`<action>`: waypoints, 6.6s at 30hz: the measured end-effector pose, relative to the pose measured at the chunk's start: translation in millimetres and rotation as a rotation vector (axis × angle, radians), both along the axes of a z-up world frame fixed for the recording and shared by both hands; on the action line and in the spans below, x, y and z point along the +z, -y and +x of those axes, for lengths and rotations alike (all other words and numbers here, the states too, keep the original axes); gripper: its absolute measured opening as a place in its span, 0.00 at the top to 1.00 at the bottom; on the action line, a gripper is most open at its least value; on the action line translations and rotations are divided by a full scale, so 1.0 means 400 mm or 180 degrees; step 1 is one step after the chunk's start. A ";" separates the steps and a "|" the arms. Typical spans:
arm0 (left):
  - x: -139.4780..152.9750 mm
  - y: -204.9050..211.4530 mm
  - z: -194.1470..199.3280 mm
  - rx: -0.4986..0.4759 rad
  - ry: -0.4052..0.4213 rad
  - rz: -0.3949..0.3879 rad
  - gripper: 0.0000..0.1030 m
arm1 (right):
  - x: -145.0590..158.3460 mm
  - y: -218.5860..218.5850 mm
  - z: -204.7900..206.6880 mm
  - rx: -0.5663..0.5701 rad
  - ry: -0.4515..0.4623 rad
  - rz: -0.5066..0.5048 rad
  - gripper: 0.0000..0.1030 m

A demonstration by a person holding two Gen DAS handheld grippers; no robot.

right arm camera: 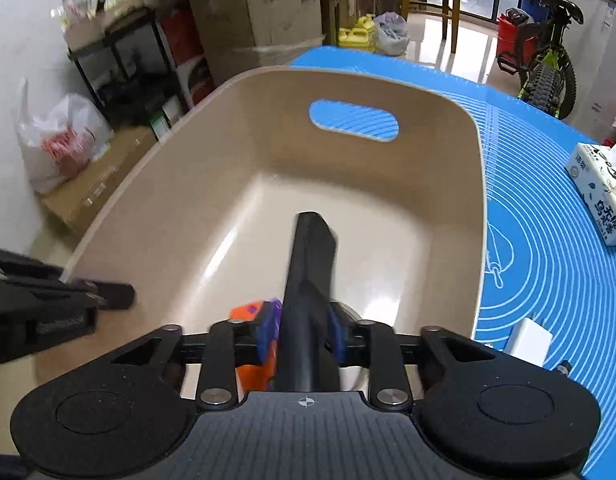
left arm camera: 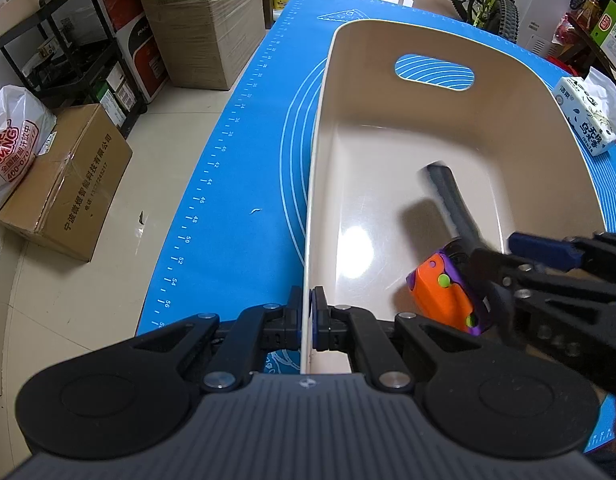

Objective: Organize rigid objects
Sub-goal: 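Carry the remote into the basket and open the right tool, then move the right tool to the black marker and grasp it, then lift the black marker, lower it into the basket and open the right tool, then move the right tool to the white charger and grasp it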

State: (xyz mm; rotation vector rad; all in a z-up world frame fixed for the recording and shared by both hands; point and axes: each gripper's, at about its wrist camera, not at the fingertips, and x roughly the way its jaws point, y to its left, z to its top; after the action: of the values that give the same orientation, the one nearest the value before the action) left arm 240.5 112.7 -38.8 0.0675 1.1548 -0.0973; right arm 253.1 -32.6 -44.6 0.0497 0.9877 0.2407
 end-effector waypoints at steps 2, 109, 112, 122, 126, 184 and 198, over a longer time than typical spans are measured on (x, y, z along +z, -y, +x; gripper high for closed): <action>0.000 0.000 0.000 0.0000 -0.0001 0.0000 0.95 | 0.028 0.012 -0.011 -0.0059 0.0094 0.0099 0.42; -0.001 0.001 0.000 0.0009 -0.0012 -0.0003 0.95 | 0.131 0.260 -0.128 -0.1387 0.1071 0.0305 0.76; -0.001 0.001 0.000 0.0007 -0.0011 -0.0001 0.95 | 0.137 0.218 -0.111 -0.1250 0.1097 0.0315 0.76; -0.001 0.001 0.000 0.0006 -0.0011 -0.0001 0.95 | 0.097 0.085 -0.064 -0.0798 0.0867 0.0252 0.76; -0.001 0.001 0.001 0.0008 -0.0011 -0.0003 0.95 | 0.061 0.039 -0.050 -0.0659 0.0725 0.0169 0.76; -0.003 0.002 0.002 0.0006 -0.0013 0.0000 0.95 | -0.041 0.514 -0.113 -0.1807 0.0343 0.0242 0.02; -0.002 -0.002 0.001 0.0002 -0.0006 0.0017 0.94 | -0.167 0.461 -0.042 -0.1804 0.0092 0.0029 0.03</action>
State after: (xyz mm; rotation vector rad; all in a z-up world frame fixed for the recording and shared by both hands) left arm 240.9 113.6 -39.8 0.0718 1.1569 -0.0937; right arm 236.4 -217.0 -111.3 0.3282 0.9058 -0.2734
